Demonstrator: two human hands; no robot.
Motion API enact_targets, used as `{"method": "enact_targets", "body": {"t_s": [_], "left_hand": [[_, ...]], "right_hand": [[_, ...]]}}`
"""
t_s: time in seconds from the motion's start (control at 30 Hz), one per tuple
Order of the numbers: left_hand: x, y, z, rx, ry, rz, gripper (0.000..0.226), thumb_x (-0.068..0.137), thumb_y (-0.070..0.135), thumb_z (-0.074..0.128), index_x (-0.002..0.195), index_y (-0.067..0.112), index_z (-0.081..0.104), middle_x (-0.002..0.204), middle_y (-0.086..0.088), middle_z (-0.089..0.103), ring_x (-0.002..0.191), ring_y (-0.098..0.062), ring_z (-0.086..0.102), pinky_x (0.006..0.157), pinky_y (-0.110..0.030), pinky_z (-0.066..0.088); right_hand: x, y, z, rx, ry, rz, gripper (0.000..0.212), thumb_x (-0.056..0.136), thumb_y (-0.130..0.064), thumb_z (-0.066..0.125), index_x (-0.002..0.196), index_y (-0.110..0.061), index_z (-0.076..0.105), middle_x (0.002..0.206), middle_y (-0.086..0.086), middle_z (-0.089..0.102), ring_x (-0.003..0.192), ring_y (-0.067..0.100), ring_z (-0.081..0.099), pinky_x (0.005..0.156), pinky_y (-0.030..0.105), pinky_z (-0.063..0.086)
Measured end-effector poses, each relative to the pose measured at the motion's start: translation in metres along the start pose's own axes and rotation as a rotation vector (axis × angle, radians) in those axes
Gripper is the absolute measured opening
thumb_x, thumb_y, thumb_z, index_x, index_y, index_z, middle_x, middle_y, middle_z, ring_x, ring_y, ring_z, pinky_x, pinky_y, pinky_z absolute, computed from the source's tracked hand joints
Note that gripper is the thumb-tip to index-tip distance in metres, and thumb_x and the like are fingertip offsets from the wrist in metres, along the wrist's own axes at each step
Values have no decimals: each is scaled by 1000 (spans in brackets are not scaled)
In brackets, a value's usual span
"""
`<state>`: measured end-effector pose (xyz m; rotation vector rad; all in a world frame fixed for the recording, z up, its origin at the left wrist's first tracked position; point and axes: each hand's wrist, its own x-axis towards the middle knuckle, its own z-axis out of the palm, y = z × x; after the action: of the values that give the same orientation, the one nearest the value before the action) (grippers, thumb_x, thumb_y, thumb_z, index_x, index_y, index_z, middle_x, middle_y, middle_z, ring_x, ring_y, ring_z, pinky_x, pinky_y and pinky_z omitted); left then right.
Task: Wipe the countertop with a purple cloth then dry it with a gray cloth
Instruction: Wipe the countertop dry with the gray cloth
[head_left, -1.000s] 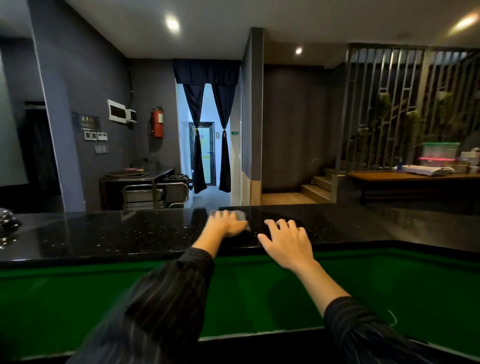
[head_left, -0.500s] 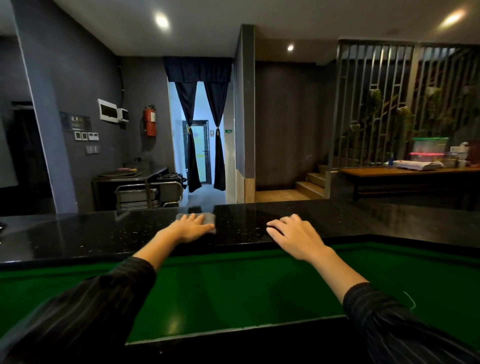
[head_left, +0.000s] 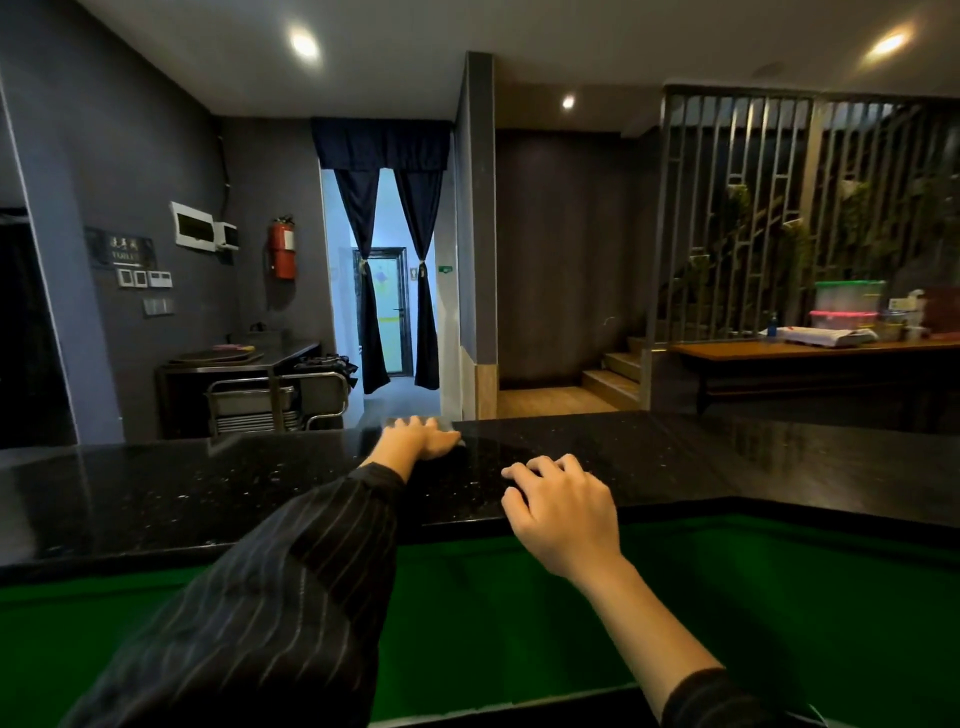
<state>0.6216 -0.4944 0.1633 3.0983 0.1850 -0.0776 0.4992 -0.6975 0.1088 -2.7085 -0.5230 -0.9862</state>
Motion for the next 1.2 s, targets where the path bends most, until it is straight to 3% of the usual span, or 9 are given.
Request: {"method": "enact_targets", "body": {"t_s": [0.17,0.27,0.37,0.5,0.6,0.8,0.97,1.1,1.2], "left_hand": [[-9,72,8,149,-33,299,62,94,51,32,150,26,19,160,-14,9,146,-39,9,117,-59,12],[-31,76,5,179,-49,429,53,99,40,30,150,25,20,161,-13,4,148,-36,1,119,-55,5],[-32,47,2,48,-86,365,65,97,50,28,152,21,10,161,-10,3,149,-32,-1,119,-52,2],[-6,23,1,20,-65,194,74,93,60,26,152,21,6,162,-10,3,148,-35,2,119,-55,6],[5,41,-5,3,-113,91,76,91,62,28,153,23,7,162,-9,4,148,-35,7,119,-55,8],[31,118,-8,-16,-133,101,71,94,57,26,153,20,10,161,-10,8,147,-32,14,117,-51,14],[38,170,4,124,-135,373,66,93,52,29,151,25,15,160,-13,8,146,-39,11,116,-58,17],[-1,165,4,113,-73,494,52,101,25,32,150,16,19,160,-17,7,147,-37,6,118,-55,10],[-24,126,3,85,-91,498,56,101,35,29,152,19,12,161,-13,2,148,-33,-1,119,-52,3]], "right_hand": [[-2,-4,-10,-12,-98,28,47,93,-46,29,128,-33,57,126,-4,61,112,21,51,81,35,46],[4,7,-26,157,-269,68,38,92,-50,40,124,-40,57,128,-4,59,117,23,48,91,38,42],[6,43,-42,248,-362,174,45,91,-55,44,132,-38,52,134,5,55,129,24,46,102,40,41],[12,69,-41,13,-646,256,73,94,-65,18,155,-25,14,164,5,8,152,20,4,120,47,6],[22,69,-40,43,-743,261,76,92,-68,17,155,-26,8,164,4,0,152,20,-2,119,48,0],[24,75,-33,-8,-682,243,77,90,-70,20,154,-27,17,163,5,11,150,26,7,117,53,5],[22,74,-34,-15,-638,233,75,90,-69,22,151,-25,26,160,7,21,147,28,15,114,53,11],[10,71,-35,-10,-479,181,64,90,-68,24,142,-34,39,153,2,33,139,27,31,107,50,22],[3,69,-38,89,-401,171,48,90,-65,33,129,-38,42,147,-4,35,132,24,41,102,47,28]]}}
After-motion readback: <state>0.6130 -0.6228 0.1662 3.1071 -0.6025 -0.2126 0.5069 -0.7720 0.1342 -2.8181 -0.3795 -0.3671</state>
